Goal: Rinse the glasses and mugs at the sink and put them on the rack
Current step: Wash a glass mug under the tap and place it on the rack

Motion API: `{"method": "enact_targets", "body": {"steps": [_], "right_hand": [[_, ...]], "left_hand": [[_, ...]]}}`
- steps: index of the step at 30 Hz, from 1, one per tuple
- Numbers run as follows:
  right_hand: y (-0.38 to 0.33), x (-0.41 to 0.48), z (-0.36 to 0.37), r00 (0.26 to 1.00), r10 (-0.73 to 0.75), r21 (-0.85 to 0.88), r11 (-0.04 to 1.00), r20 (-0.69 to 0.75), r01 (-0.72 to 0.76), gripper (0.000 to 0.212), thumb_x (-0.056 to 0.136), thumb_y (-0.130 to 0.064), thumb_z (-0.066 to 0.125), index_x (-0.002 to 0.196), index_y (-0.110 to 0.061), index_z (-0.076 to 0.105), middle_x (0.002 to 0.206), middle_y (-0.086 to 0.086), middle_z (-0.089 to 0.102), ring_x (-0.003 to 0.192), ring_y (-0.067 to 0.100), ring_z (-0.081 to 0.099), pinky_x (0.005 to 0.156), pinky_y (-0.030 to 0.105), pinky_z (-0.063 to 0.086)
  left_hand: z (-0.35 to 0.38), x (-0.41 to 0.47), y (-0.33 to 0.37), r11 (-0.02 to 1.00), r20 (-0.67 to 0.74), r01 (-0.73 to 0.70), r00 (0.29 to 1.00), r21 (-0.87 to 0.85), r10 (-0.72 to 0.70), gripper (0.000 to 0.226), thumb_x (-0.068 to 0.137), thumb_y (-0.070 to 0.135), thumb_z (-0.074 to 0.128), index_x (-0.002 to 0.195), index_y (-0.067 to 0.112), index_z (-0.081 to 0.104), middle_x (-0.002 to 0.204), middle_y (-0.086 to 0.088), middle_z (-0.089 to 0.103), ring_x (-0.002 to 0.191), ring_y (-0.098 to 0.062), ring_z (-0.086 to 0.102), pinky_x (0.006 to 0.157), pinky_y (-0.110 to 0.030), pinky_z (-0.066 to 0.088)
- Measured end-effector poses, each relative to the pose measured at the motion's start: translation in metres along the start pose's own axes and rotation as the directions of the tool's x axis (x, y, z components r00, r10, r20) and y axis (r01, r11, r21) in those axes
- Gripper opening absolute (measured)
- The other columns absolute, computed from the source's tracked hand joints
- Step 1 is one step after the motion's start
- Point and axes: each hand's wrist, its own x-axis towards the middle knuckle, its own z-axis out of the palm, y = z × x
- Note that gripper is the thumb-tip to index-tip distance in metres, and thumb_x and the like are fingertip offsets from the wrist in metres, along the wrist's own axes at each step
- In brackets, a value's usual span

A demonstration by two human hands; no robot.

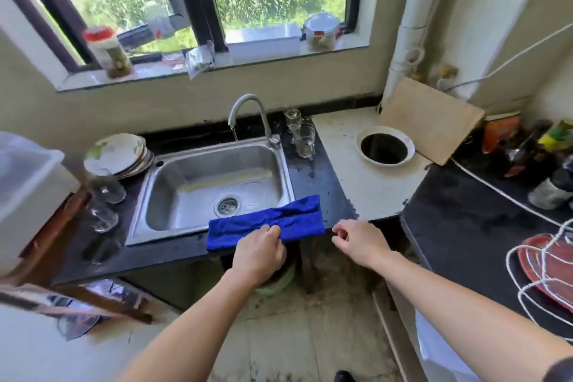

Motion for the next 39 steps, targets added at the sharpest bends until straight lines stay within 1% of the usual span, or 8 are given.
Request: {"method": "enact_targets", "body": {"steps": [6,9,15,22,28,31,34,39], "right_hand": [[-0.034,0.103,0.0,0.998,0.018,0.021,1.0,0.054,-0.019,0.027,0.089,-0.041,0.058,0.111,-0.03,0.066,0.102,-0.008,0.07,0.096,0.018,0.064,0.084,0.034,0.052],[-0.046,0.151,0.003,0.998,0.056,0.027,0.998,0.043,-0.057,0.027,0.089,-0.038,0.059,0.112,-0.027,0.066,0.105,-0.005,0.07,0.099,0.021,0.062,0.082,0.032,0.048],[-0.057,0.232,0.001,0.973,0.23,0.122,0.966,0.011,-0.23,0.027,0.084,-0.036,0.063,0.108,-0.027,0.069,0.101,-0.003,0.072,0.099,0.023,0.064,0.081,0.031,0.048],[-0.036,0.304,-0.027,0.935,0.35,0.151,0.929,-0.056,-0.338,0.031,0.089,-0.035,0.06,0.117,-0.022,0.063,0.104,-0.003,0.069,0.096,0.024,0.062,0.078,0.031,0.047],[-0.011,0.38,-0.04,0.874,0.479,0.127,0.875,-0.084,-0.467,0.045,0.093,-0.042,0.053,0.132,-0.021,0.053,0.117,0.006,0.066,0.105,0.032,0.06,0.082,0.035,0.046],[0.004,0.409,-0.035,0.868,0.495,0.087,0.864,0.034,-0.496,0.035,0.094,-0.045,0.047,0.11,-0.018,0.062,0.111,0.009,0.067,0.101,0.032,0.061,0.081,0.036,0.045],[0.015,0.427,-0.025,0.877,0.455,0.071,0.88,0.155,-0.469,0.027,0.093,-0.032,0.043,0.09,-0.014,0.063,0.095,0.009,0.072,0.086,0.028,0.066,0.077,0.034,0.052],[-0.012,0.409,-0.025,0.934,0.324,0.081,0.938,0.147,-0.338,0.03,0.089,-0.021,0.044,0.065,-0.013,0.06,0.064,0.003,0.069,0.074,0.026,0.066,0.072,0.036,0.054]], "left_hand": [[-0.013,0.059,-0.058,0.992,0.036,0.112,0.993,-0.049,-0.11,0.026,0.095,0.03,0.039,0.11,0.016,0.056,0.113,-0.005,0.061,0.105,-0.028,0.059,0.082,-0.039,0.048],[-0.014,0.096,-0.089,0.993,0.048,0.102,0.994,-0.053,-0.1,0.027,0.096,0.03,0.039,0.112,0.016,0.056,0.116,-0.004,0.061,0.106,-0.027,0.058,0.083,-0.037,0.046],[-0.019,0.179,-0.137,0.997,0.075,0.052,0.996,-0.064,-0.047,0.028,0.096,0.028,0.039,0.112,0.014,0.056,0.113,-0.005,0.061,0.104,-0.028,0.058,0.081,-0.037,0.046],[-0.006,0.242,-0.144,0.994,0.137,0.016,0.991,-0.105,-0.002,0.026,0.095,0.029,0.039,0.11,0.015,0.056,0.112,-0.005,0.062,0.102,-0.03,0.059,0.079,-0.037,0.046],[0.011,0.269,-0.146,0.988,0.17,0.106,0.982,-0.109,-0.086,0.027,0.095,0.03,0.04,0.11,0.017,0.058,0.111,-0.003,0.064,0.1,-0.028,0.06,0.081,-0.036,0.046],[0.021,0.276,-0.15,0.98,0.19,0.163,0.972,-0.113,-0.139,0.026,0.095,0.03,0.041,0.109,0.017,0.059,0.109,-0.002,0.065,0.099,-0.025,0.06,0.085,-0.036,0.047],[0.029,0.28,-0.151,0.96,0.208,0.229,0.959,-0.163,-0.193,0.026,0.094,0.029,0.042,0.109,0.016,0.059,0.109,-0.004,0.065,0.099,-0.025,0.061,0.082,-0.037,0.048],[0.039,0.281,-0.161,0.942,0.222,0.278,0.946,-0.19,-0.235,0.027,0.095,0.029,0.043,0.111,0.016,0.06,0.108,-0.003,0.066,0.1,-0.025,0.06,0.078,-0.035,0.046]]}}
